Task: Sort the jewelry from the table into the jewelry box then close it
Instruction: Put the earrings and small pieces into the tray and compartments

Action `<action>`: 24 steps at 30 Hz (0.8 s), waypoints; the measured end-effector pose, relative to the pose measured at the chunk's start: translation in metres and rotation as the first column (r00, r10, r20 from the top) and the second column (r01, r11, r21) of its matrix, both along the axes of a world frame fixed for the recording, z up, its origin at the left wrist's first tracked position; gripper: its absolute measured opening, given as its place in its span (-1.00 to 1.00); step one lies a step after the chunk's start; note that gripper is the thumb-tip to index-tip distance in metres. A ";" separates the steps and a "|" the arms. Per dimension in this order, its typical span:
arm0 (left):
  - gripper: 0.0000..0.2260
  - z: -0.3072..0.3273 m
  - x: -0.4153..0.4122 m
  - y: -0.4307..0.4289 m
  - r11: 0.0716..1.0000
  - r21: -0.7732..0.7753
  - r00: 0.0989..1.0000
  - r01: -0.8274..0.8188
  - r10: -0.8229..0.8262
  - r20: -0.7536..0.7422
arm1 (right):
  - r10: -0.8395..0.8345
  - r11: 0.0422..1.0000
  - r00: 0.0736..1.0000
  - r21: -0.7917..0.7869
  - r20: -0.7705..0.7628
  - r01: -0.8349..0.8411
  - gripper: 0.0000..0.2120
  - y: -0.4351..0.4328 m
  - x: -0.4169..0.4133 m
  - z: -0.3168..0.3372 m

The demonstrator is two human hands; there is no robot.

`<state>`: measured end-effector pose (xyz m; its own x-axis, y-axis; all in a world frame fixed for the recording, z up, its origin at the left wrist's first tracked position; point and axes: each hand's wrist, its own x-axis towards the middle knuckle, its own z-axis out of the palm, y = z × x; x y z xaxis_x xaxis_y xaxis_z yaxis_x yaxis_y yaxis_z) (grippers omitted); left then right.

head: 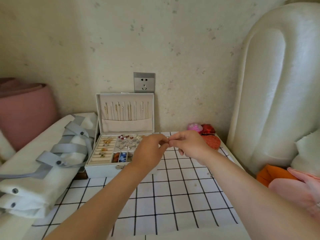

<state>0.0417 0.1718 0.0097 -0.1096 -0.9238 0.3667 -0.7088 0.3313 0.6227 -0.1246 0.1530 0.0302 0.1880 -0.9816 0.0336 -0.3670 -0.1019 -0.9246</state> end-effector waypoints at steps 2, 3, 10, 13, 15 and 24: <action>-0.95 0.006 0.016 -0.001 1.000 -0.004 0.999 -0.017 0.017 -0.028 | 0.004 1.000 0.998 0.011 0.058 -0.004 -0.90 -0.003 0.017 0.003; -0.96 0.009 0.023 -0.002 1.000 -0.005 0.999 -0.027 0.027 -0.042 | 0.007 1.000 0.996 0.016 0.085 -0.008 -0.92 -0.005 0.025 0.005; -0.93 0.024 0.073 -0.016 0.997 0.020 0.990 -0.071 0.073 -0.119 | -0.001 0.999 0.984 0.037 0.181 -0.006 -0.86 -0.019 0.074 0.012; -0.93 0.027 0.089 -0.026 0.998 0.043 0.986 -0.036 0.042 -0.162 | -0.018 1.000 0.977 0.022 0.211 0.013 -0.90 -0.027 0.089 0.011; -0.95 0.026 0.099 -0.032 0.999 0.049 0.988 -0.023 0.030 -0.153 | -0.041 0.999 0.981 -0.009 0.188 0.043 -0.92 -0.035 0.096 0.008; -0.97 0.008 0.131 -0.041 0.988 0.124 0.993 -0.089 0.097 -0.061 | -0.127 0.964 0.916 -0.263 -0.380 0.024 -0.92 -0.071 0.105 -0.030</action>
